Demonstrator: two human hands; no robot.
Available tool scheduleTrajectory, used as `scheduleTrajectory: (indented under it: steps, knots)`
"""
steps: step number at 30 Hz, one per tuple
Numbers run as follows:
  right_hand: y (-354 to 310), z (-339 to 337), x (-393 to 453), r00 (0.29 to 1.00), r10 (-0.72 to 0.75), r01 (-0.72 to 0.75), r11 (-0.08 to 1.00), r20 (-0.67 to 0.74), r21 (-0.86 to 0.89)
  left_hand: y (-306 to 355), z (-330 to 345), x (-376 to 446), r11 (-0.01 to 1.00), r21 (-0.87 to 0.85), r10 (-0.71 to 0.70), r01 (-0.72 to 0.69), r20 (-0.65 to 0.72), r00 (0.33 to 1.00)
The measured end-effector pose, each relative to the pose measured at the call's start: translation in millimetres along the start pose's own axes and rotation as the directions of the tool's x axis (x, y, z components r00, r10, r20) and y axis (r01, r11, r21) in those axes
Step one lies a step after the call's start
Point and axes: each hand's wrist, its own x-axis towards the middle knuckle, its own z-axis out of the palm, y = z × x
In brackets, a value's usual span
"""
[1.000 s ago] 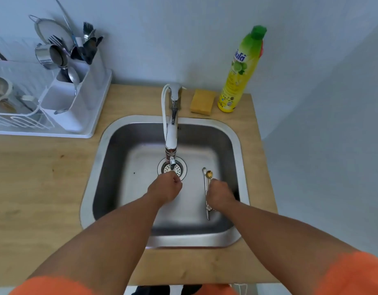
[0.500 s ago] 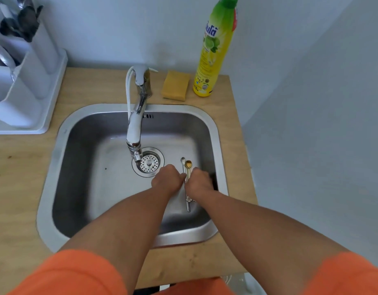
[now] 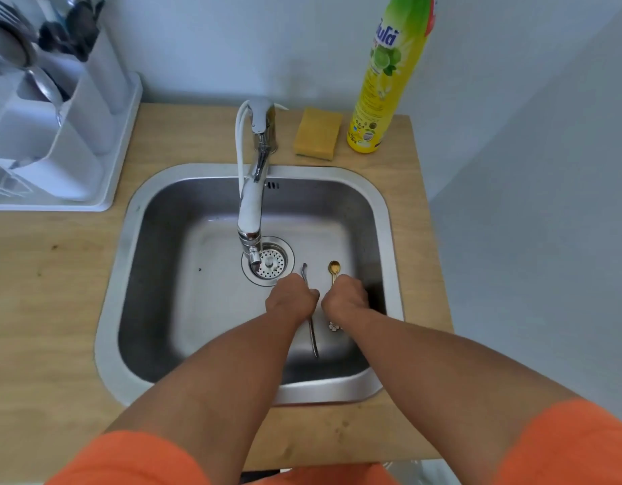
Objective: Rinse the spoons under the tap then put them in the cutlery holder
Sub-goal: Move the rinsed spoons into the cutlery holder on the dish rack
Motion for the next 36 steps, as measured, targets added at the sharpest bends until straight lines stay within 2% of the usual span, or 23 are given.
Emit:
scheduleTrajectory:
  steps: [4, 8, 11, 16, 24, 29, 32, 36]
  knots:
    - [-3, 0, 2, 1.000, -0.004, 0.003, 0.999, -0.029, -0.036, -13, -4, -3, 0.999, -0.045, -0.003, 0.004, 0.030, 1.000]
    - [-3, -1, 1, 0.999, -0.017, 0.014, 0.997, -0.043, -0.079, -42, -23, -4, 0.983, -0.182, -0.009, 0.012, 0.018, 1.000]
    - [-4, -1, -3, 0.998, -0.048, 0.044, 0.993, -0.031, -0.109, -69, -52, -2, 0.965, -0.261, 0.000, -0.008, -0.031, 1.000]
    - [-11, 3, -15, 0.997, -0.079, 0.080, 0.995, 0.011, -0.062, -99, -117, -4, 0.921, -0.389, -0.038, -0.013, -0.125, 0.991]
    - [-37, 12, -30, 0.987, 0.049, -0.077, 0.980, 0.152, 0.184, -126, -207, -25, 0.930, -0.367, -0.019, -0.012, -0.079, 0.997]
    - [-62, 17, -43, 0.966, 0.033, -0.142, 0.898, 0.257, 0.416, -145, -254, -40, 0.945, -0.321, 0.027, -0.068, -0.131, 0.991]
    - [-80, 21, -55, 0.949, -0.089, -0.049, 0.907, 0.303, 0.418, -155, -285, -49, 0.936, -0.329, 0.042, -0.123, -0.243, 0.969]
    - [-104, 32, -74, 0.891, -0.366, 0.271, 0.903, 0.267, 0.333, -159, -327, -62, 0.919, -0.318, 0.081, -0.231, -0.422, 0.903]
